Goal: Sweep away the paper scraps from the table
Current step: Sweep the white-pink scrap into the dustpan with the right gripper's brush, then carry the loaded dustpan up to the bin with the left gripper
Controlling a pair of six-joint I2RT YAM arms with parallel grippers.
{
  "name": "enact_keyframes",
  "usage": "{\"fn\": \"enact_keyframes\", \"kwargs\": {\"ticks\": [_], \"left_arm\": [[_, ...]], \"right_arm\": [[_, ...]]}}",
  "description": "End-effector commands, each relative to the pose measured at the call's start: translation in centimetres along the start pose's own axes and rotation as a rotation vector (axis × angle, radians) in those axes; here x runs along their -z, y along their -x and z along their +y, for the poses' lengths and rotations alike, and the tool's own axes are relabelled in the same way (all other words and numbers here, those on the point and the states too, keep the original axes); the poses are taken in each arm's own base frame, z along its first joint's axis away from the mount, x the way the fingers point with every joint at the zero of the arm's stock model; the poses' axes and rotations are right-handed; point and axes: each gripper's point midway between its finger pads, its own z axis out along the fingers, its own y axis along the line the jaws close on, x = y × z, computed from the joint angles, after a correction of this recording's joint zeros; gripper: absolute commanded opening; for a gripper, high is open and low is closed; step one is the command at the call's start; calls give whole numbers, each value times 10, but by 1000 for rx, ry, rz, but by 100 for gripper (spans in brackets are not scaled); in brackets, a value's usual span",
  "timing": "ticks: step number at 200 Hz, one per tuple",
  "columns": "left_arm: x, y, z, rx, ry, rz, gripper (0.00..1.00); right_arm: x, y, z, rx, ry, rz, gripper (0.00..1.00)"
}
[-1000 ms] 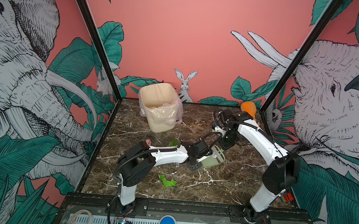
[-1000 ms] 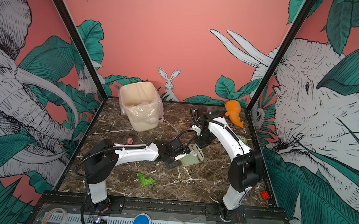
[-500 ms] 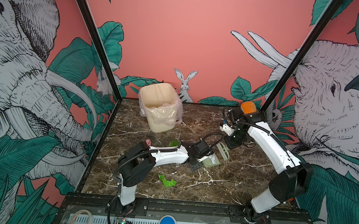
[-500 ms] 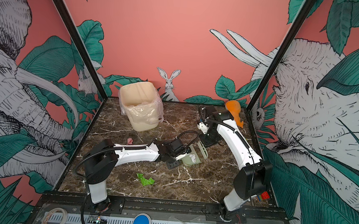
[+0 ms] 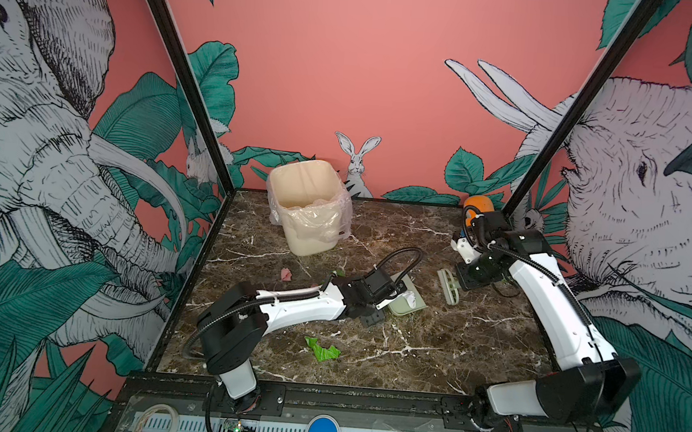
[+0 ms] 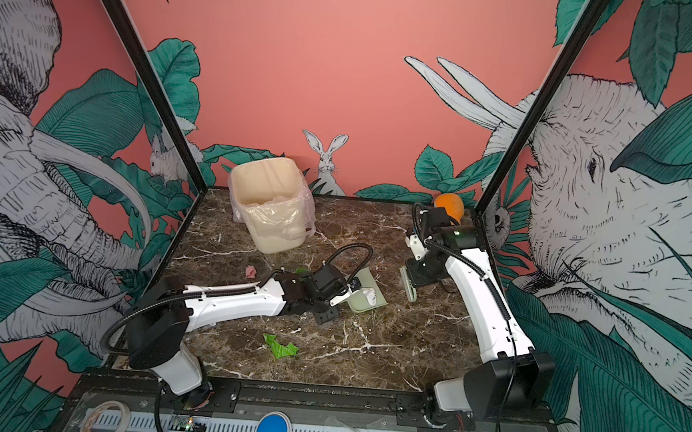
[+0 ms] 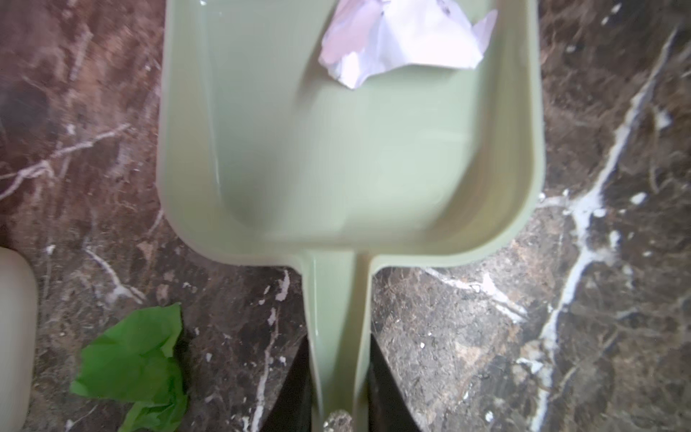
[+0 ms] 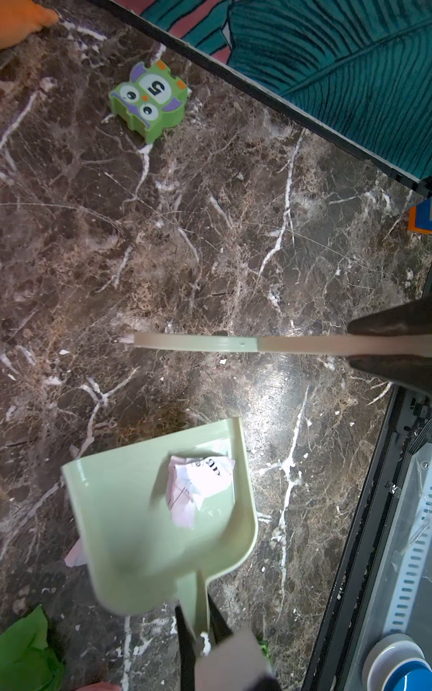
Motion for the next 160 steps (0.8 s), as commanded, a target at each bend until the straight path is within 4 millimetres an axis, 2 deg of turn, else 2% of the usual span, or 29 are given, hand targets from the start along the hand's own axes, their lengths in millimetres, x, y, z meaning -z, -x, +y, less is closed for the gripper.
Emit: {"fn": "enact_keyframes", "kwargs": {"ticks": [1, 82, 160], "left_arm": [[25, 11, 12, 34, 38, -65, 2], [108, 12, 55, 171, 58, -110, 3], [194, 10, 100, 262, 127, -55, 4]], "right_arm": [[3, 1, 3, -25, 19, -39, 0], [10, 0, 5, -35, 46, -69, 0], [11, 5, 11, -42, 86, -100, 0]]}}
